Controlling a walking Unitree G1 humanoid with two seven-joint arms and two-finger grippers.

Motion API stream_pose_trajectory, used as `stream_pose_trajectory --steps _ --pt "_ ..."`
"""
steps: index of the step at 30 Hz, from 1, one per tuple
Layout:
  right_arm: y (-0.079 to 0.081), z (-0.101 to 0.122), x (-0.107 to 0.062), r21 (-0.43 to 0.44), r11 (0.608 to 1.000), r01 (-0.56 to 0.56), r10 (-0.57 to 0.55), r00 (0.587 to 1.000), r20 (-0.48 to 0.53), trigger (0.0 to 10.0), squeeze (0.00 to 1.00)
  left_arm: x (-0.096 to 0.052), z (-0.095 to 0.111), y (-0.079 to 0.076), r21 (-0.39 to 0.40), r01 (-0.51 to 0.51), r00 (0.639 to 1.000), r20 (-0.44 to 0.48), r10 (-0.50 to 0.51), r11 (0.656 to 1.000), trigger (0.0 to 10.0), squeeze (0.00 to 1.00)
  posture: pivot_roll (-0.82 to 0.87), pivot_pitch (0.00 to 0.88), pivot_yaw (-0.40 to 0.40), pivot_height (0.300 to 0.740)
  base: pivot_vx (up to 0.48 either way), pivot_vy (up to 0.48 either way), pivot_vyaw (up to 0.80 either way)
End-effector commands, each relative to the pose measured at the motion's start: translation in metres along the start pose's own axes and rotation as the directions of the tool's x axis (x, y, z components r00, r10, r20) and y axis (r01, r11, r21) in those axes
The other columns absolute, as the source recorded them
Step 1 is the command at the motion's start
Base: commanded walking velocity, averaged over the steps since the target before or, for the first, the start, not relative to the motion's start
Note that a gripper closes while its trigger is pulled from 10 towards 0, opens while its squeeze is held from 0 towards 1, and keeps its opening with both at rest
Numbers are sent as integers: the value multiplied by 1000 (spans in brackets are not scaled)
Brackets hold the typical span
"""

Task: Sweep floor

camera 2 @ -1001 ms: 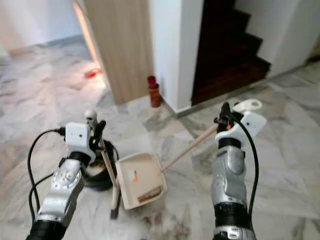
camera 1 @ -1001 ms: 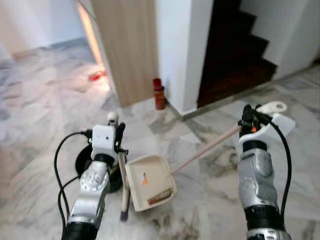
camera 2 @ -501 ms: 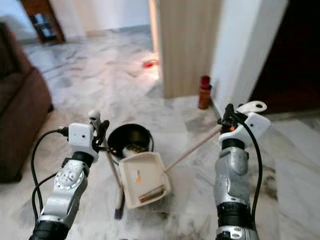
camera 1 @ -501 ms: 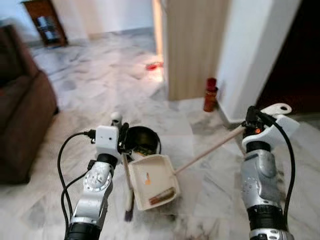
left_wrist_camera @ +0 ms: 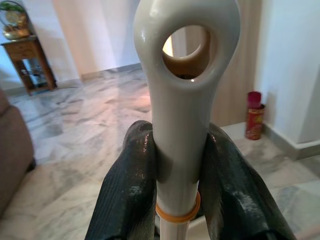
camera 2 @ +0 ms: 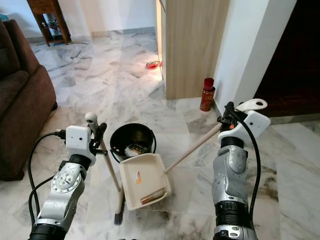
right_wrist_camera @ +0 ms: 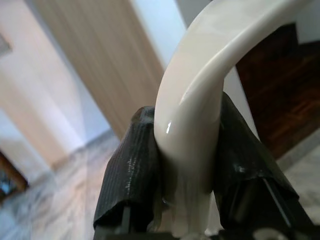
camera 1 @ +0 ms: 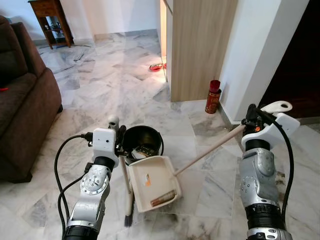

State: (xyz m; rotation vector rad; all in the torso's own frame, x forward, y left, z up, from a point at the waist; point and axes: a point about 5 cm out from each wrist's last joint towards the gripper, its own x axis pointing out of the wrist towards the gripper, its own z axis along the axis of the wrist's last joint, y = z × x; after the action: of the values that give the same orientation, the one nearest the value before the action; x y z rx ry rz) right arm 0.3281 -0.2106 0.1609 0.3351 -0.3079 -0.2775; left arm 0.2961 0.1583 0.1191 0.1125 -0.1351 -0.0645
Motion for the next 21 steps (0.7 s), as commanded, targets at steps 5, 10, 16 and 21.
stream_pose_trajectory --steps 5,10,16,21 --pt "19 41 13 91 995 -42 24 982 189 10000 0 -8 0 28 96 -135 991 6 135 986 10000 0 16 0 63 740 0 0 0" --pt "23 44 14 102 994 -47 26 979 200 10000 0 -16 -7 44 144 -233 972 -3 235 962 10000 0 19 0 62 740 0 0 0" --pt "25 45 14 105 993 -57 35 980 197 10000 0 -26 -10 57 192 -290 955 -2 296 937 10000 0 20 0 61 740 0 0 0" --pt "26 46 14 104 993 -62 40 979 201 10000 0 -26 -7 57 225 -283 958 22 285 932 10000 0 21 0 60 740 0 0 0"
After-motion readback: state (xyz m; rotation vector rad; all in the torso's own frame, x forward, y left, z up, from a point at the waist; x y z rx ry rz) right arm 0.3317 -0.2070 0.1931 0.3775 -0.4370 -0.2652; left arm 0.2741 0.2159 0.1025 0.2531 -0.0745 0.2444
